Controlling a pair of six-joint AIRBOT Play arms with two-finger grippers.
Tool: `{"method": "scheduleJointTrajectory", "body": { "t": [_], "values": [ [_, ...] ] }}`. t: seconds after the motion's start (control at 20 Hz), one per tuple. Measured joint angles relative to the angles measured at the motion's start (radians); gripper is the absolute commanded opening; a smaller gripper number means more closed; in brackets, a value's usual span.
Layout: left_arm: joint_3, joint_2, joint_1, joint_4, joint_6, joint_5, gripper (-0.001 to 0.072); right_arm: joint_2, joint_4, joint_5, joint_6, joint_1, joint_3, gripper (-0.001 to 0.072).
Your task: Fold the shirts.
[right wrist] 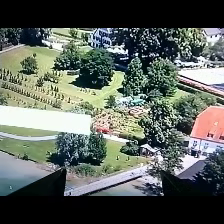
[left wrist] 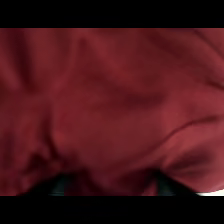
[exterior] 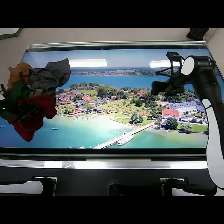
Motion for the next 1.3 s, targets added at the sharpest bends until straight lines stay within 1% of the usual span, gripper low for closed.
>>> {"method": "scheduleJointTrajectory", "body": {
  "t": [0.05, 0.25, 0.4, 0.5, 0.6, 0.7, 0.85, 1.05, 1.15, 1.3],
  "values": [
    [-0.004, -0.013, -0.004, -0.013, 0.026, 0.014, 0.0030, 0.000, 0.003, 0.014, 0.000, 0.000, 0.000, 0.0674],
    [0.021, 0.002, -0.031, -0.050, 0.112, 0.046, 0.0028, 0.023, 0.001, 0.071, -0.012, 0.000, 0.000, 0.0670],
    [0.058, 0.120, -0.071, -0.089, 0.181, 0.057, 0.0027, 0.075, -0.022, 0.090, -0.020, 0.000, 0.000, 0.0669],
    [0.068, 0.234, -0.125, -0.155, 0.222, 0.056, 0.0027, 0.121, -0.030, 0.092, -0.023, 0.000, 0.000, 0.0666],
    [0.073, 0.362, -0.221, -0.246, 0.254, 0.052, 0.0027, 0.171, -0.035, 0.098, -0.022, 0.000, 0.001, 0.0665],
    [0.076, 0.467, -0.351, -0.315, 0.272, 0.048, 0.0028, 0.226, -0.040, 0.112, -0.018, 0.000, 0.000, 0.0665],
    [0.077, 0.562, -0.560, -0.369, 0.279, 0.046, 0.0028, 0.309, -0.046, 0.131, -0.014, 0.000, 0.001, 0.0665],
    [0.077, 0.581, -0.779, -0.397, 0.267, 0.045, 0.0028, 0.419, -0.056, 0.168, -0.006, 0.000, 0.001, 0.0665],
    [0.078, 0.557, -0.845, -0.402, 0.264, 0.048, 0.0028, 0.459, -0.059, 0.203, -0.003, 0.000, 0.001, 0.0665],
    [0.078, 0.468, -0.916, -0.406, 0.260, 0.050, 0.0028, 0.493, -0.067, 0.259, 0.001, 0.000, 0.001, 0.0665]
  ]
}}
